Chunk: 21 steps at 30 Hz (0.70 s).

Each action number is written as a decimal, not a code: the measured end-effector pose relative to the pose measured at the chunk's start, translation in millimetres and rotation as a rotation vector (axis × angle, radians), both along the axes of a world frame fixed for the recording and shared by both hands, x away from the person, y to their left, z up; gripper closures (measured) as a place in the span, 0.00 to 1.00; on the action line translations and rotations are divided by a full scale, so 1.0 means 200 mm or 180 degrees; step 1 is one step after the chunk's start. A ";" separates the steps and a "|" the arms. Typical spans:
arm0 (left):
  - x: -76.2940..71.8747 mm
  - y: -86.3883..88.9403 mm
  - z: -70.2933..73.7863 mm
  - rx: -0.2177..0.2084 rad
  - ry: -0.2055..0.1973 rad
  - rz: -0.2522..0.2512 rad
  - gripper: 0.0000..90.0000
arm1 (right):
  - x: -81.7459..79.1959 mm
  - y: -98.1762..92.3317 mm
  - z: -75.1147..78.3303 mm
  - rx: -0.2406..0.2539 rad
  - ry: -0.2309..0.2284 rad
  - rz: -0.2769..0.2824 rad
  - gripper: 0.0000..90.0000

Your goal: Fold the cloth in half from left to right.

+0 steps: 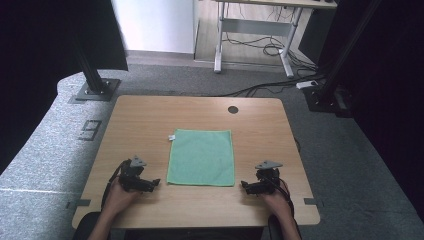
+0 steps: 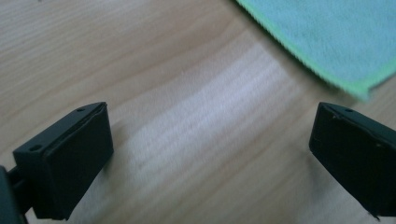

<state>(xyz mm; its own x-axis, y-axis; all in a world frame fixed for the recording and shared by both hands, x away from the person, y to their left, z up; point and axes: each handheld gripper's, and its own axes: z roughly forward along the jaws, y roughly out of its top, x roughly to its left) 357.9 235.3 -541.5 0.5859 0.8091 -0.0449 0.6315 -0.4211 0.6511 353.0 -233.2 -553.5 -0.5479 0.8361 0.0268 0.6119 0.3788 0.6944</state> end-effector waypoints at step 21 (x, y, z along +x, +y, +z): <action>0.27 -0.26 -0.02 0.0165 -0.0212 -0.0154 0.00 | 0.02 0.18 0.02 0.0011 -0.0043 -0.0078 0.00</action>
